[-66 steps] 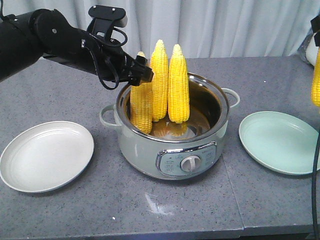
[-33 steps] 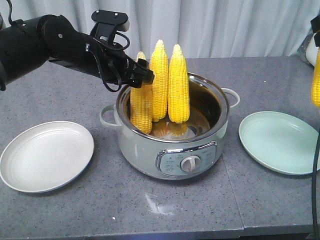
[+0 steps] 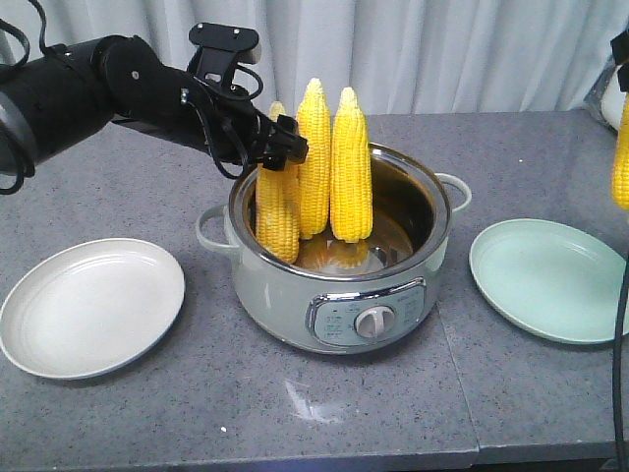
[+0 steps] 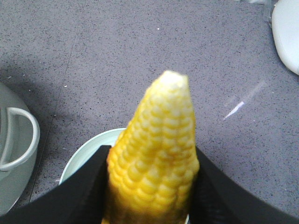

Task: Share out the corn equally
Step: 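Reach the left gripper to a corn cob in the pot and close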

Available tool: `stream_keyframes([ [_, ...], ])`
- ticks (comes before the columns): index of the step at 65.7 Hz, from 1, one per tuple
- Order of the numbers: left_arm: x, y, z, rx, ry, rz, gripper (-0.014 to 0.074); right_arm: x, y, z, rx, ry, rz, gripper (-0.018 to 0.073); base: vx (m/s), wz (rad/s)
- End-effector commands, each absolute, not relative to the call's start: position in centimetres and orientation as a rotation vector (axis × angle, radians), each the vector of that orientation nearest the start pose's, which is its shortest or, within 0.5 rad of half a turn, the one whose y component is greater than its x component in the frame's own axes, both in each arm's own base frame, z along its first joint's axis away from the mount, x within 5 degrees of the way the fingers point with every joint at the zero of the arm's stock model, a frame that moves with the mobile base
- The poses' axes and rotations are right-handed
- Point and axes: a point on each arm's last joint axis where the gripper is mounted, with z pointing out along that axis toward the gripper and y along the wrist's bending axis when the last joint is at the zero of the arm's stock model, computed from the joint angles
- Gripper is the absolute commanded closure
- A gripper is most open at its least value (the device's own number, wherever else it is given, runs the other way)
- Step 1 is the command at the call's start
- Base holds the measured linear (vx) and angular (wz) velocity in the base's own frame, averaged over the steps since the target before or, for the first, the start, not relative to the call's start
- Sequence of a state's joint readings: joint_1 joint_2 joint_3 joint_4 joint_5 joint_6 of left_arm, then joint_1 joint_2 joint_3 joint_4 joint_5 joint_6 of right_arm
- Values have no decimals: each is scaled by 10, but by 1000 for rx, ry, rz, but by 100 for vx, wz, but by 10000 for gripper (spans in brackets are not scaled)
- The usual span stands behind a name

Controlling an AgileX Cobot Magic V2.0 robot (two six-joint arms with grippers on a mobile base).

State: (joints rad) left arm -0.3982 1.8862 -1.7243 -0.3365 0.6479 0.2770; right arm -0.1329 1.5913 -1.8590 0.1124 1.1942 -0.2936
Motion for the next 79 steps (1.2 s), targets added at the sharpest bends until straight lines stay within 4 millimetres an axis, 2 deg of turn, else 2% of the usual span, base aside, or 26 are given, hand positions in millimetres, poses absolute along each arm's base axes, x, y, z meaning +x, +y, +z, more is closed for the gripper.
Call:
stream_keyframes([
  [1,396,-189,364,509,2086,-470,19,319,-35,471,-180,2273,-85,307,0,0],
  [18,399,-191,349,532,2151,-473,19,319,-35,471,-180,2273,-85,307,0,0],
  [38,400,-191,349,531,2150,-473,32,319,-35,471,-180,2273,-85,307,0,0],
  [48,399,-191,349,531,2150,-473,131,319,-35,471,-180,2273,-85,307,0,0],
  [66,398,-191,351,534,2152,-474,395,319,-35,471,-180,2273,-85,307,0,0],
  [73,395,-189,359,527,2125,-474,457,319,-35,471,-180,2273,-85,307,0,0],
  [79,393,-188,364,524,2107,-472,470,319,-35,471,-180,2273,-85,307,0,0],
])
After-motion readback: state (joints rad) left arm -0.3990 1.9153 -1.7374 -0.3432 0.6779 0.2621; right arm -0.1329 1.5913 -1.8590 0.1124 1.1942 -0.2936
